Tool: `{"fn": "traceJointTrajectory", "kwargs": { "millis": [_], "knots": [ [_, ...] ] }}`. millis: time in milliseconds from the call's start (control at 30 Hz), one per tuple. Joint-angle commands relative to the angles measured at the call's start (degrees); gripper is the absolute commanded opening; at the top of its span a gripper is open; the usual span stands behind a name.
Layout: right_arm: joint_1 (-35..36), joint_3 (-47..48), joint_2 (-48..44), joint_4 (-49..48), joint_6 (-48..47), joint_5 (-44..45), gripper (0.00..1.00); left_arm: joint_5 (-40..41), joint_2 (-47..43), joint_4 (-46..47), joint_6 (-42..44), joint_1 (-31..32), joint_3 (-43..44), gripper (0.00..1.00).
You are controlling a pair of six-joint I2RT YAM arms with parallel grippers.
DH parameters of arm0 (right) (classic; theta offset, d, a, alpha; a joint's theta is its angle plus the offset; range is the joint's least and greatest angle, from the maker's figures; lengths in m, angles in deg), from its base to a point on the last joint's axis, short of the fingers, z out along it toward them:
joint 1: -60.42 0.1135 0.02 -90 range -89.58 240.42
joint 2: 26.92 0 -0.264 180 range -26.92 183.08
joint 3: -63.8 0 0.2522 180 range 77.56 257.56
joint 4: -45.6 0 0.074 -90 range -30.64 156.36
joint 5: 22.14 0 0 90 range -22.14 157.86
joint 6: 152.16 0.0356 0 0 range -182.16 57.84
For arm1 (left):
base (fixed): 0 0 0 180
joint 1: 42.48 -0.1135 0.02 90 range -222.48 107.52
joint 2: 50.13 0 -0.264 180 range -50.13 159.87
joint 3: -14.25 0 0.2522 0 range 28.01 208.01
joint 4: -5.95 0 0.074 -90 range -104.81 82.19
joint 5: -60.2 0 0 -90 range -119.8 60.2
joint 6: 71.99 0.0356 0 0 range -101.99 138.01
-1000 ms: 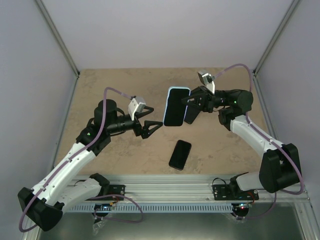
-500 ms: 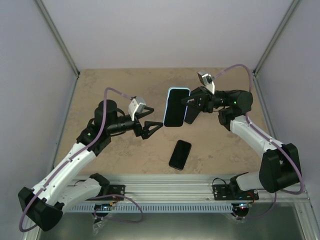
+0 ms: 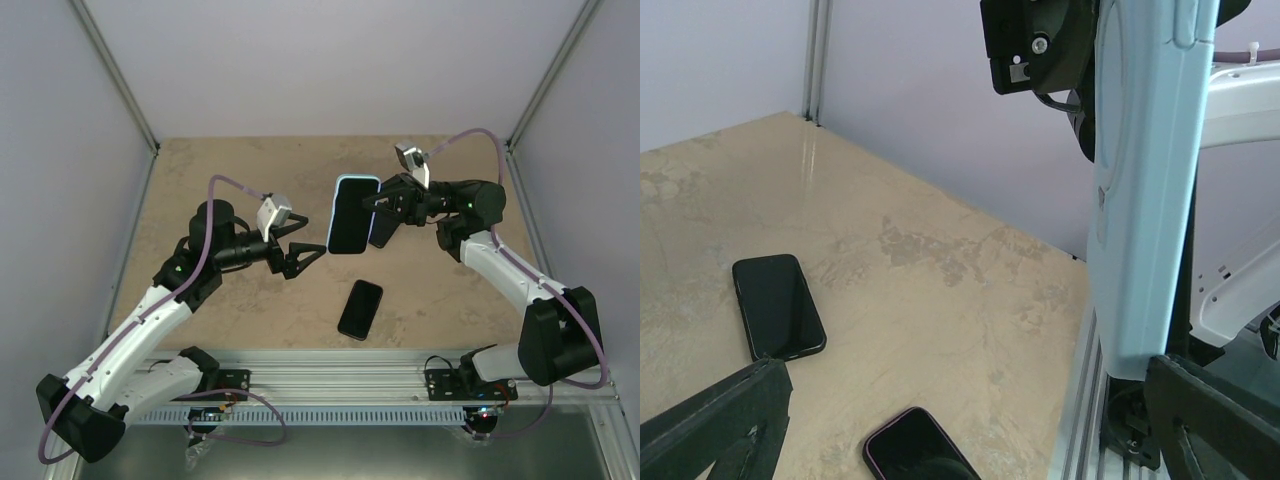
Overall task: Take the phone out of the phone case
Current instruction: Remove the phone case from the phone.
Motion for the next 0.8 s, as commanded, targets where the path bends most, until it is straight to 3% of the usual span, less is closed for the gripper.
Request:
{"fn": "traceJointTrajectory", "kwargs": {
  "millis": [0, 600, 767],
  "knots": [
    [0.47, 0.07, -0.03, -3.14, -0.22, 2.25, 0.01, -1.36, -0.76, 0.87, 0.93, -0.21, -0.89, 0.99],
    [0.32, 0.00, -0.59, -4.02, 0.40, 1.71, 0.01, -5.68, -1.33, 1.29, 0.87, -0.27, -0.74, 0.99],
    [0.41, -0.03, -0.66, -3.98, 0.40, 1.47, 0.01, -3.53, -0.18, 1.70, -0.31, -0.25, 0.17, 0.96]
  ]
}}
